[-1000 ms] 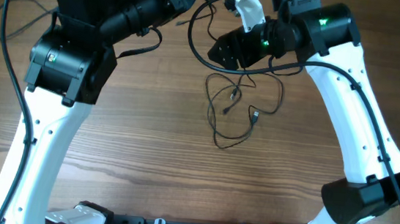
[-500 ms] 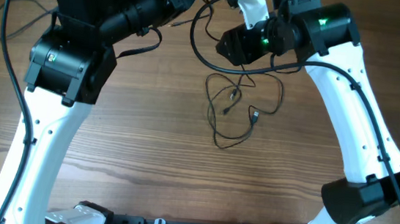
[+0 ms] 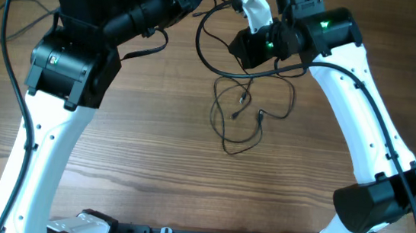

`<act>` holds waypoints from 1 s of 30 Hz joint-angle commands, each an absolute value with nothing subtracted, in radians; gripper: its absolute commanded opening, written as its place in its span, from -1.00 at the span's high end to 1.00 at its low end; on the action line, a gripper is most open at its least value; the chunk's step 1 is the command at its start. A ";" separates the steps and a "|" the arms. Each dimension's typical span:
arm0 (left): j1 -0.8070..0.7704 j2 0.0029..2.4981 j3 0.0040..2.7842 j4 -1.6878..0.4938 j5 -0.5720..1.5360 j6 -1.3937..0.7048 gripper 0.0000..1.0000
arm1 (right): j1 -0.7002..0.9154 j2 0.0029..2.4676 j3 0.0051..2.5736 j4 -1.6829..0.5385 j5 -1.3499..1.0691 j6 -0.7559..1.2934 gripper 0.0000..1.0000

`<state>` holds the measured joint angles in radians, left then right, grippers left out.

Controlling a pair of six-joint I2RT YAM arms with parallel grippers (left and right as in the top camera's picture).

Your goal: Untangle cables

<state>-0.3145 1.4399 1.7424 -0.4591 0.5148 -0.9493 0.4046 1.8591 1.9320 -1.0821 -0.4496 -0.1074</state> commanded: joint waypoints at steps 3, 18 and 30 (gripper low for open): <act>-0.308 1.429 1.756 -0.487 0.515 -0.950 0.92 | 0.406 1.850 1.935 -1.042 -0.571 -0.023 0.91; -0.298 1.428 1.756 -0.486 0.516 -1.001 0.92 | 0.409 1.808 1.924 -1.023 -0.573 -0.307 -0.66; -0.295 1.429 1.756 -0.471 0.515 -1.089 0.92 | 0.440 1.880 1.901 -1.013 -0.601 -0.337 -0.33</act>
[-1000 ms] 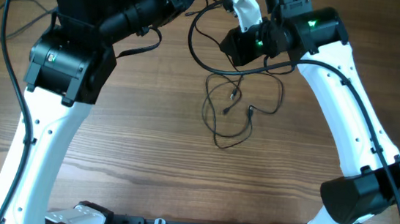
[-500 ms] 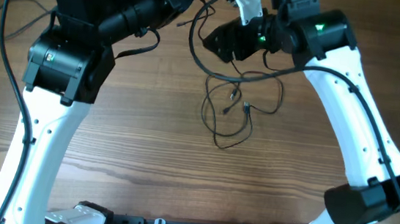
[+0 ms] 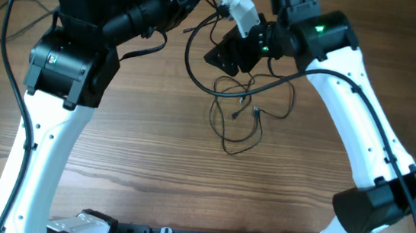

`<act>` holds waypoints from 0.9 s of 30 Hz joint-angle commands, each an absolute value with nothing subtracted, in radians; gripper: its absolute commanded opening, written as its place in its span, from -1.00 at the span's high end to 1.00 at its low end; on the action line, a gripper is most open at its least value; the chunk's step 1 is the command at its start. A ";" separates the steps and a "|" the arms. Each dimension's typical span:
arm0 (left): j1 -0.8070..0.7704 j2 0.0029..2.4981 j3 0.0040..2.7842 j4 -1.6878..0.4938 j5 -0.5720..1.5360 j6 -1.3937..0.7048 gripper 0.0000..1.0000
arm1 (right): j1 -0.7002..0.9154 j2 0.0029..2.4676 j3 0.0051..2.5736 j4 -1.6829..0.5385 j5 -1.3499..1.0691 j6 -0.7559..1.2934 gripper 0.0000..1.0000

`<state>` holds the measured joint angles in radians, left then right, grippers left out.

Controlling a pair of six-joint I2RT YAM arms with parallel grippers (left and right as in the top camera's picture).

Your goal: Untangle cables

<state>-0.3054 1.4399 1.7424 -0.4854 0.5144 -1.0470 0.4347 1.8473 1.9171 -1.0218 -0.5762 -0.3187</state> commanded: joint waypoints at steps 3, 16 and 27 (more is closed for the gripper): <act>-0.278 1.428 1.756 -0.471 0.515 -1.089 0.92 | 0.440 1.880 1.900 -1.010 -0.601 -0.337 0.00; -0.210 1.431 1.756 -0.623 0.420 -0.987 0.43 | 0.439 1.820 1.901 -0.926 -0.667 -0.086 0.91; -0.210 1.442 1.754 -0.931 0.115 -0.867 -1.00 | 0.439 1.628 1.901 -0.764 -0.735 0.358 0.91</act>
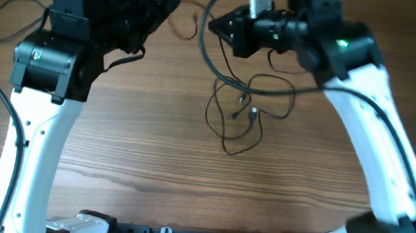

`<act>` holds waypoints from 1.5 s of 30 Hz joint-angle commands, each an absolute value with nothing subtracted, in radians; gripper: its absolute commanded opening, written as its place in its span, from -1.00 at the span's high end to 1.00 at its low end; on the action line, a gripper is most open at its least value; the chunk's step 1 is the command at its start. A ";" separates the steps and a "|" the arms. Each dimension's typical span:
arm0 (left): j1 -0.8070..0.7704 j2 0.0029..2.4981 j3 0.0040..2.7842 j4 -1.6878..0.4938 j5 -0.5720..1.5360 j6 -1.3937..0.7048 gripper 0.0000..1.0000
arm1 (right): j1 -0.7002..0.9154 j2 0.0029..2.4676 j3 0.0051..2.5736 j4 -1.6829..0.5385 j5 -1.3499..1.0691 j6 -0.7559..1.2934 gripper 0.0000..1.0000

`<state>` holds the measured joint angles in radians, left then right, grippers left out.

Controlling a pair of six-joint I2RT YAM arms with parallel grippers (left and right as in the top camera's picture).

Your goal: Untangle cables

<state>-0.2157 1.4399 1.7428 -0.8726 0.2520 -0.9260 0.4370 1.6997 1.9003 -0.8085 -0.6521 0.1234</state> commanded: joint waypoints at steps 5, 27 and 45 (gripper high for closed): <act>-0.210 1.448 1.754 -1.060 -0.154 -0.867 -1.00 | 0.439 1.601 1.901 -0.658 -0.912 0.619 0.91; 0.093 1.445 1.755 -0.983 0.746 -0.799 -1.00 | 0.440 1.595 1.901 -0.904 -0.508 0.609 0.91; 0.094 1.445 1.755 -1.164 0.986 -0.712 -0.90 | 0.488 1.647 1.900 -0.718 -0.611 0.675 0.91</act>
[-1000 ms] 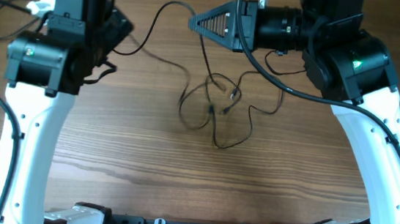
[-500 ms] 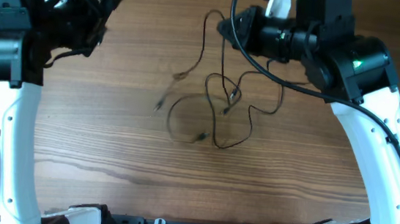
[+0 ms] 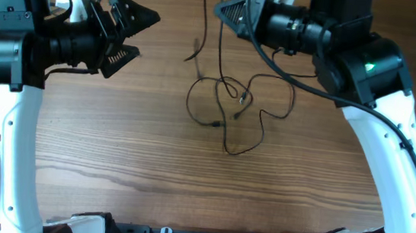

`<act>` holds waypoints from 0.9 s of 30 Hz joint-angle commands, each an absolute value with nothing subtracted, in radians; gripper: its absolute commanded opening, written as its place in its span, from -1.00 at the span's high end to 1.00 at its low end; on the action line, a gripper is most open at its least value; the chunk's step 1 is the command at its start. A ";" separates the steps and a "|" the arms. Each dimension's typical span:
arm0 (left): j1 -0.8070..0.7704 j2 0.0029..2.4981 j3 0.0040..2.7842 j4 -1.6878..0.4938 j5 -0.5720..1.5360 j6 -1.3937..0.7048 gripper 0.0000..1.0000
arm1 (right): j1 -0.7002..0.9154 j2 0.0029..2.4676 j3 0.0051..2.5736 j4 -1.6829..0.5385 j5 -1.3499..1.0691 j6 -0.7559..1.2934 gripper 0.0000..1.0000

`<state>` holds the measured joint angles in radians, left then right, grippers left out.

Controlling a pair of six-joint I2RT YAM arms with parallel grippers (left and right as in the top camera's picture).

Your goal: Untangle cables

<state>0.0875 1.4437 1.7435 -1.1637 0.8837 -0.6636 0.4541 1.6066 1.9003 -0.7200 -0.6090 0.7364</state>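
Observation:
A thin black cable tangle lies on the wooden table at centre, with small plugs at its loose ends. One strand rises from the tangle to my right gripper, which points left at the back centre and looks shut on the cable. Another loose end lies on the table between the two grippers. My left gripper hangs at the back left, well apart from the cable. Its fingers are spread and nothing is between them.
The white left arm and right arm run down both sides of the table. Thick black robot leads loop beside the arms. A dark base rail lines the front edge.
My left gripper has moved left and away from the cable, and it now stands open. A loose end lies on the table where a strand was stretched. The tangle has spread out to the left.
Both grippers were close together at the back, above the tangle. Then the right one had shifted left toward the left one. Then they had drawn apart with a strand between them. Now the left is open and clear, and the right holds a strand.

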 commanded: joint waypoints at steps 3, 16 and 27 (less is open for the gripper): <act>0.094 1.444 1.755 -1.161 0.984 -0.862 -0.81 | 0.534 1.673 1.900 -0.743 -0.610 0.589 0.91; 0.093 1.446 1.754 -1.085 0.974 -1.052 -0.63 | 0.591 1.698 1.900 -0.755 -0.612 0.526 0.92; 0.049 1.446 1.754 -1.081 0.945 -1.112 -0.43 | 0.682 1.698 1.900 -0.680 -0.550 0.524 0.91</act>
